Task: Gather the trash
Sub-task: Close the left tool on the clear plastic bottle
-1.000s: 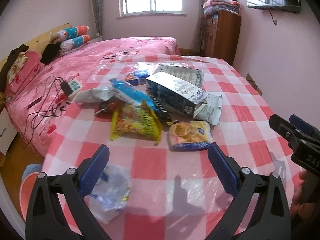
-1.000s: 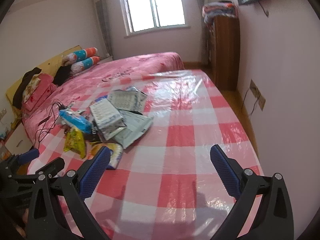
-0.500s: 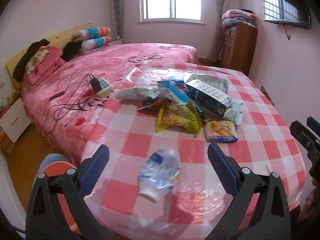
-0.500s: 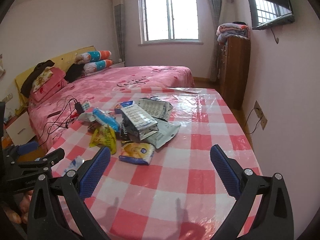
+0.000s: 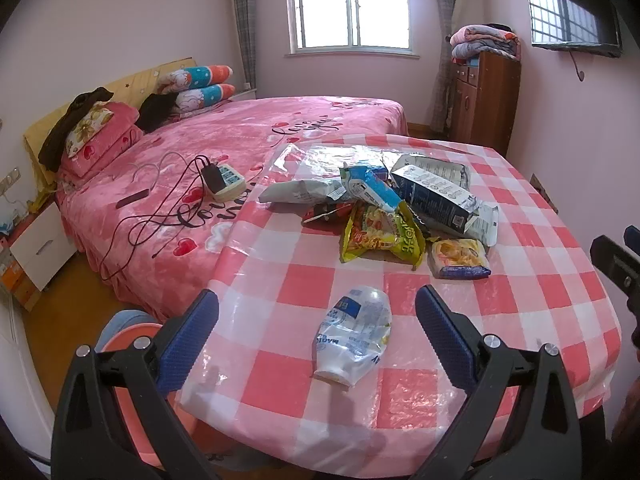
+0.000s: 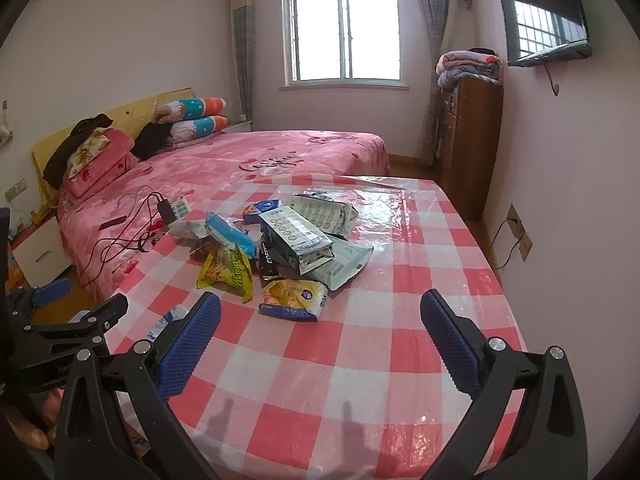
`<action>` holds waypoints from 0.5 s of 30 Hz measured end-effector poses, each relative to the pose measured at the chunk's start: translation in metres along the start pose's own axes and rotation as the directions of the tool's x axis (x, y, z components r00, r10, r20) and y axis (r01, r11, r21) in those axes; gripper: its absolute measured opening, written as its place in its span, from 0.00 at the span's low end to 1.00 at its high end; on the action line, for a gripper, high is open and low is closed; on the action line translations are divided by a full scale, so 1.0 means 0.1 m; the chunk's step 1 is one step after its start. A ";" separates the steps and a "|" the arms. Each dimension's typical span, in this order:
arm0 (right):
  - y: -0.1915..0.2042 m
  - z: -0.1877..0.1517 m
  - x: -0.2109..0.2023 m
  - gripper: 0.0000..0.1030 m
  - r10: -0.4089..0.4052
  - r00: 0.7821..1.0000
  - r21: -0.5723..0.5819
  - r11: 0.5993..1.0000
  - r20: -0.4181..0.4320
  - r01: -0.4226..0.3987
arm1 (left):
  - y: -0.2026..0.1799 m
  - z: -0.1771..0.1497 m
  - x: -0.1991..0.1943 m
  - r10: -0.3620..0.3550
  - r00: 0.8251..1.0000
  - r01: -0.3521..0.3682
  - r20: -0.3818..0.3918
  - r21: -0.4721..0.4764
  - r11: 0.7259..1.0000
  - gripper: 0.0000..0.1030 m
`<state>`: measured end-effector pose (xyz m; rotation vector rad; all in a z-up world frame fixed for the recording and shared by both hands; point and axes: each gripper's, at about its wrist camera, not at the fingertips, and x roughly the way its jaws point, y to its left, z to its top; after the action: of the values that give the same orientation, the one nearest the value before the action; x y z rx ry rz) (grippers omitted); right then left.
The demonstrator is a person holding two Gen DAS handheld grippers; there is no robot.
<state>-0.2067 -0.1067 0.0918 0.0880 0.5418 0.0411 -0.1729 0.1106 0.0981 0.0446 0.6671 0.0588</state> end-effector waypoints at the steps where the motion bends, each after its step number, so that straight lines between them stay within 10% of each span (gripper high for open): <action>1: 0.00 0.00 -0.01 0.96 0.000 1.000 0.002 1.000 -0.002 0.000 | 0.00 -0.01 0.00 -0.001 1.000 0.001 -0.001 0.002 1.000 0.96; 15: -0.05 -0.05 0.13 0.96 0.065 0.996 0.035 0.997 -0.055 -0.063 | 0.27 -0.29 0.12 -0.053 0.997 0.056 -0.060 0.046 0.997 0.96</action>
<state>-0.1978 -0.1100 0.0799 0.1372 0.5960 0.0974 -0.1826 0.1387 0.0696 0.0710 0.7282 -0.0081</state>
